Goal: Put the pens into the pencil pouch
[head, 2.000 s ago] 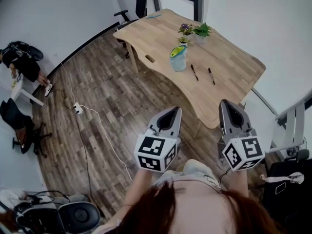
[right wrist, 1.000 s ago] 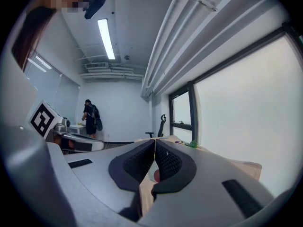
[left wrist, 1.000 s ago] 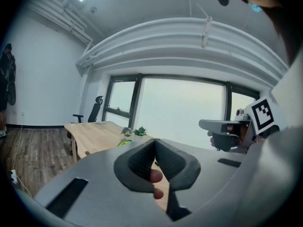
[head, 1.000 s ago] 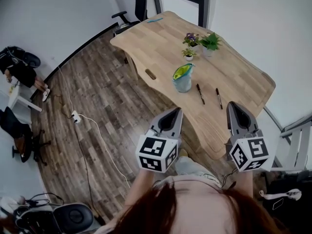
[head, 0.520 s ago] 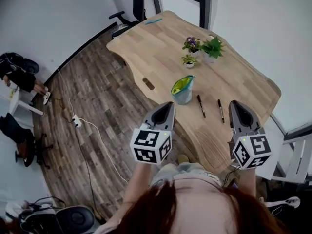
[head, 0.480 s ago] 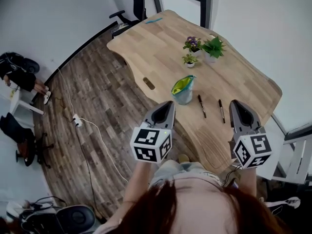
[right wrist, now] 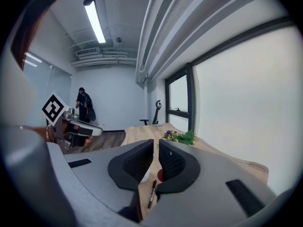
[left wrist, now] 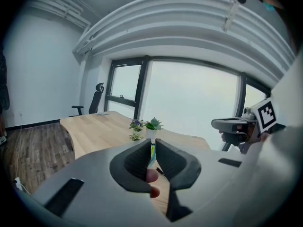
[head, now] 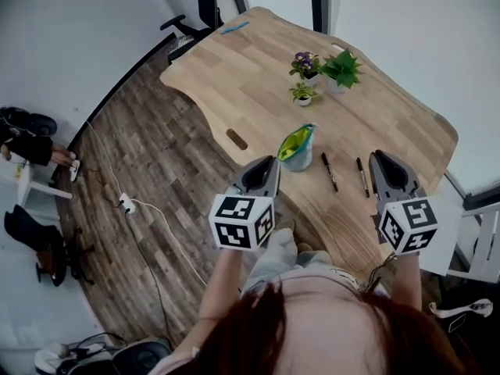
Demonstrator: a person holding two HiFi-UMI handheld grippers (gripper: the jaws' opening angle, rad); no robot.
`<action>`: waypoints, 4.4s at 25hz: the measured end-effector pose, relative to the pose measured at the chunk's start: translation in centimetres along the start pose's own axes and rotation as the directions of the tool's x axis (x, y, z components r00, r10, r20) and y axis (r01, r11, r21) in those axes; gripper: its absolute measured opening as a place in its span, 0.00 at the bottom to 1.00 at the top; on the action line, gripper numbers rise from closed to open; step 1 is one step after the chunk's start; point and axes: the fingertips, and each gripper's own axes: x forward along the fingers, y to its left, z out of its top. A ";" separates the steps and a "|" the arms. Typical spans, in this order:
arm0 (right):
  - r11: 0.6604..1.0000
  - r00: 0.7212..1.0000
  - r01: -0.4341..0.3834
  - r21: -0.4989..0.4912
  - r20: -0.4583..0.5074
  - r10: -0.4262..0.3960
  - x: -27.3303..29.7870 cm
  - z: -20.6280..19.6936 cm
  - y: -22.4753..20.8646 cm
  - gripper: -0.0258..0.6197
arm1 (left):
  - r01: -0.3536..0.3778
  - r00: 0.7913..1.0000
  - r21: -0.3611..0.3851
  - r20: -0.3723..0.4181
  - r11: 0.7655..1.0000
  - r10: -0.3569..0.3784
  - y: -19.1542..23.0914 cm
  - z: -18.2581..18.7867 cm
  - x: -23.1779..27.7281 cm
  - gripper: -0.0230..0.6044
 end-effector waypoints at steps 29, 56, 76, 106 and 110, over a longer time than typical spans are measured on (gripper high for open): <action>0.992 0.839 0.099 0.073 -0.543 -0.043 9.7 -19.1 -6.7 0.16 | 0.251 0.873 -0.055 -0.418 0.966 -0.251 4.5 -5.8 13.5 0.22; 0.983 0.633 0.163 0.086 -0.773 -0.037 13.0 -29.5 -9.8 0.12 | 0.229 0.852 -0.148 -0.447 0.962 -0.271 4.6 -8.0 14.5 0.07; 0.964 0.826 0.232 0.129 -0.550 -0.125 13.2 -21.3 -9.1 0.12 | 0.217 0.875 -0.268 -0.374 0.939 -0.309 3.4 -8.0 13.8 0.06; 0.890 0.996 0.028 0.455 0.058 -0.061 13.8 -2.8 -4.5 0.12 | 0.257 0.871 -0.306 -0.337 0.917 -0.357 2.3 -7.9 13.4 0.06; 0.879 0.989 -0.024 0.476 0.137 -0.048 13.6 -0.9 -3.8 0.12 | 0.259 0.871 -0.304 -0.336 0.917 -0.357 2.3 -7.9 13.4 0.06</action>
